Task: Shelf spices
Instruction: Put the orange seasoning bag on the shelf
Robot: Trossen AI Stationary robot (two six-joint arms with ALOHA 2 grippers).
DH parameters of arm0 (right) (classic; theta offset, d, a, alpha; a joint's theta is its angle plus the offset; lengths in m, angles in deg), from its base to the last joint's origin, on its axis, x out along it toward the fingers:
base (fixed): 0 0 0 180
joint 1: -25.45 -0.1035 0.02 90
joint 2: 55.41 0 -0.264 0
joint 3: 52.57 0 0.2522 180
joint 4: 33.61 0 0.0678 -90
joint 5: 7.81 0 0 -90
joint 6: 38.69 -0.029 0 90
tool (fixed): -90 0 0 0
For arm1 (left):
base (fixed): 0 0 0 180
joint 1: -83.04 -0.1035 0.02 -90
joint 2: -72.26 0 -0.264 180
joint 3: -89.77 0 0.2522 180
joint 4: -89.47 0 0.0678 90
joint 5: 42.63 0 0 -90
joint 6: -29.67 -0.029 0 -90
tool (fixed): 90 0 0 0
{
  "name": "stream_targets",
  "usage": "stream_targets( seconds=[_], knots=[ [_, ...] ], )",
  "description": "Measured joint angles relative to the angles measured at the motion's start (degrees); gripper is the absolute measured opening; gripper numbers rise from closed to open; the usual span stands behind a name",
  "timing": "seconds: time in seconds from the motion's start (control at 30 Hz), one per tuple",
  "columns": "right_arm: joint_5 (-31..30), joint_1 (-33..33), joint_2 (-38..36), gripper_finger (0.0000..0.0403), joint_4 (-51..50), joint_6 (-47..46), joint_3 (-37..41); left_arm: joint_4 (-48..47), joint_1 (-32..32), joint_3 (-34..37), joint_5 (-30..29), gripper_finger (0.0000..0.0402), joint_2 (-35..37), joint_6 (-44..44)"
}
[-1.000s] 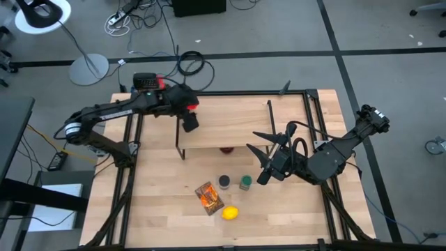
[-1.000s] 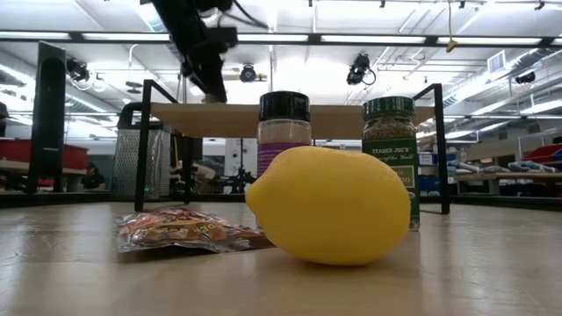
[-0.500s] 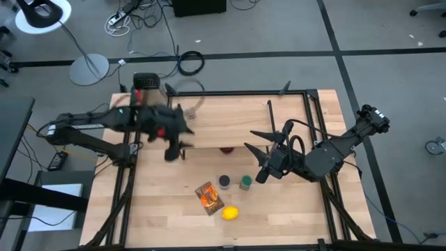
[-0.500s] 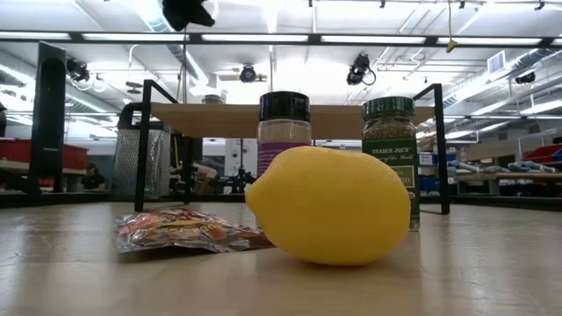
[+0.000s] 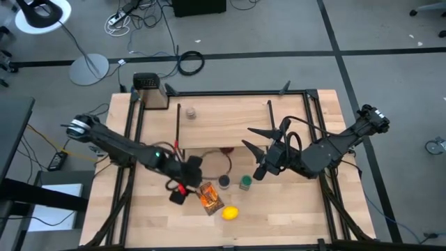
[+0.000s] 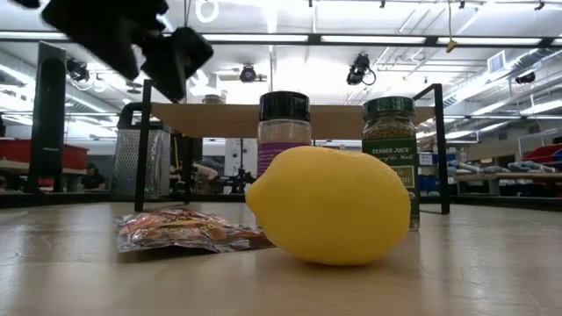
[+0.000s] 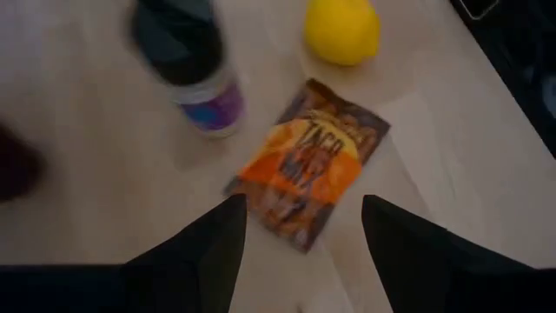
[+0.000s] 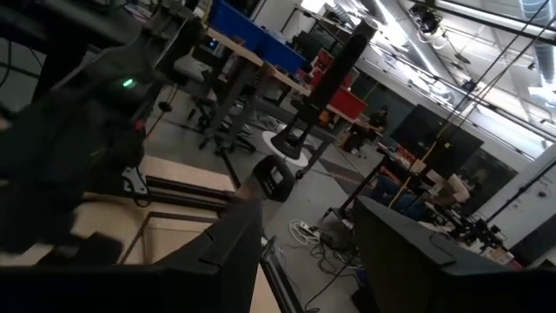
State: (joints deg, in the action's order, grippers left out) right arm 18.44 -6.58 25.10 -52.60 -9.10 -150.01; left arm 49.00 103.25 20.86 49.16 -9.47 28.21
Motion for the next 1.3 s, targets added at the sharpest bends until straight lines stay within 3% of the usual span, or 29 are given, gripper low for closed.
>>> stream_targets(
  seconds=[0.3, 0.63, 1.03, 1.3],
  knots=[
    [0.57, 0.02, 0.00, 0.0179, -0.09, -1.49, 0.00, 6.69, 3.96, 0.00, -2.36, 0.0233, -11.06, -0.08],
    [0.55, -0.48, 0.00, 0.0179, -0.17, -2.30, 0.00, 11.97, 4.72, 0.00, -6.17, 0.0233, -17.81, -0.06],
    [0.52, -0.48, 0.00, 0.0179, -0.44, -2.59, 0.00, 13.74, 4.72, -0.11, -6.39, 0.0228, -20.36, 1.95],
    [0.48, -0.48, 0.00, 0.0179, -0.46, -2.75, 0.00, 13.93, 4.70, -0.11, -6.63, 0.0176, -20.61, 3.63]
  ],
)
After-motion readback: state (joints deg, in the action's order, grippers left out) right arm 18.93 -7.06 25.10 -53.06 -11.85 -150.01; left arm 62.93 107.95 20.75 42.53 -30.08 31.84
